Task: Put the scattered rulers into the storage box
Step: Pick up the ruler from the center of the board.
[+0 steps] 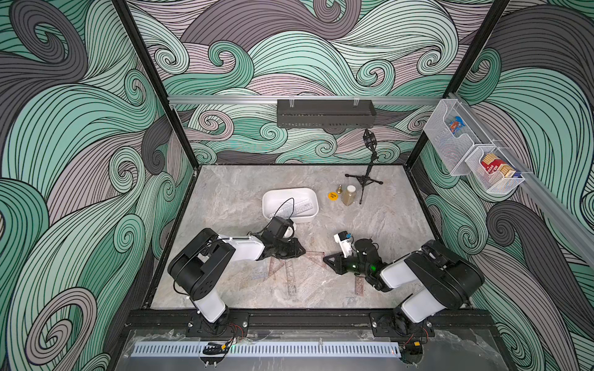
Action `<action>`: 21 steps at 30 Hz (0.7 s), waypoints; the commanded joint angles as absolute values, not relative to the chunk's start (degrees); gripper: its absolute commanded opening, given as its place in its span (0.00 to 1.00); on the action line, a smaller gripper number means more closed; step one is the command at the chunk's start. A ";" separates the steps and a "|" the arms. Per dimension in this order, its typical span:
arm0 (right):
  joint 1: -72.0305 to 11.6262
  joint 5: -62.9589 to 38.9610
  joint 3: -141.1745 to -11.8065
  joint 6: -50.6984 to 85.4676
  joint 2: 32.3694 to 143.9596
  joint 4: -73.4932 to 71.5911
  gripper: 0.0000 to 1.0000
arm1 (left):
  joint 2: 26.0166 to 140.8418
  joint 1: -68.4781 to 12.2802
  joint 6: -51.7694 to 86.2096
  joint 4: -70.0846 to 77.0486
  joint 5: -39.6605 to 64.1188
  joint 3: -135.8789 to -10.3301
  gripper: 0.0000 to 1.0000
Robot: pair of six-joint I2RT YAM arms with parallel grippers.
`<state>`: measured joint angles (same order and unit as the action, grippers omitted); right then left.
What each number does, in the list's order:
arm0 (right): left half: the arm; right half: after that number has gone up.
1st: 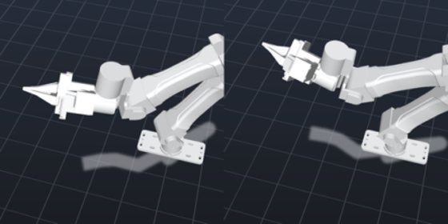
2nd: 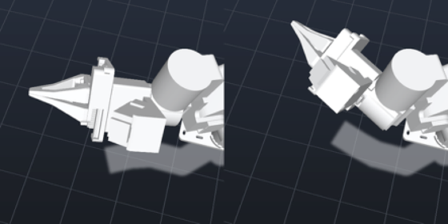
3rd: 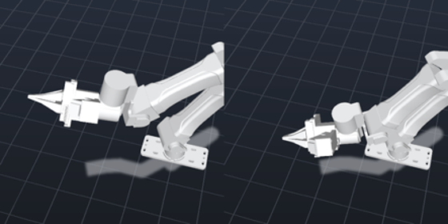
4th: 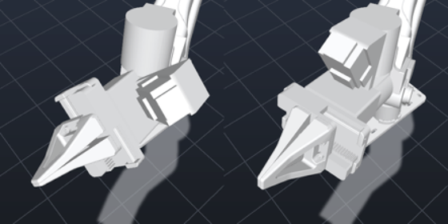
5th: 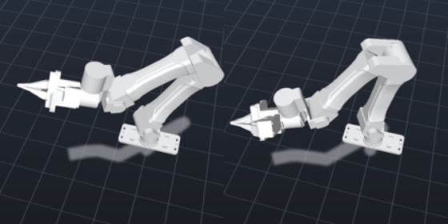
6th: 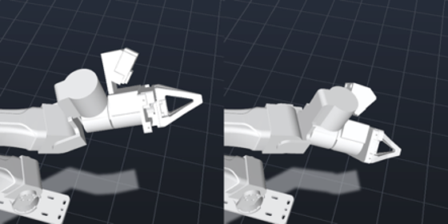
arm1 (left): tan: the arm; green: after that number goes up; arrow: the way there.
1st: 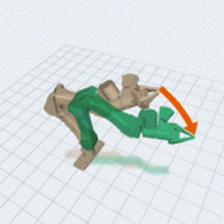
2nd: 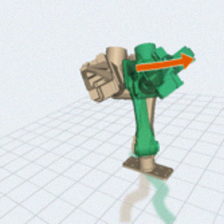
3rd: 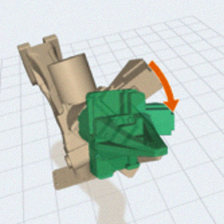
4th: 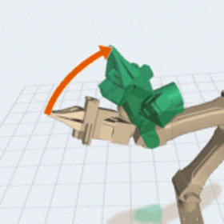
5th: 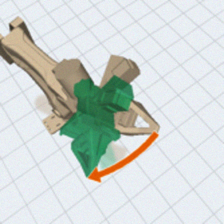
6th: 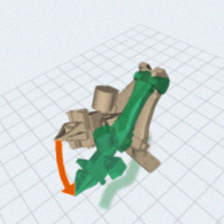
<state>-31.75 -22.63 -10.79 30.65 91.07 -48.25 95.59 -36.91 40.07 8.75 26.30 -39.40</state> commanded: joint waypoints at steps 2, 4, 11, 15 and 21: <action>-30.93 -22.87 -9.91 30.37 90.73 -43.14 0.15 | 95.46 -37.18 39.99 9.19 28.52 -39.69 0.05; -30.19 -23.53 -10.60 30.39 88.10 -41.02 0.15 | 94.62 -37.09 40.28 9.32 29.37 -39.64 0.00; -25.35 -27.54 -11.84 34.27 73.13 -34.20 0.33 | 87.88 -35.31 44.09 13.16 35.19 -39.13 0.00; -20.74 -34.12 -11.54 40.16 68.35 -36.04 0.56 | 83.23 -32.52 48.98 18.60 39.86 -38.54 0.00; -17.29 -45.84 -12.13 56.71 71.92 -55.05 0.76 | 78.26 -30.14 56.15 27.52 44.26 -36.98 0.00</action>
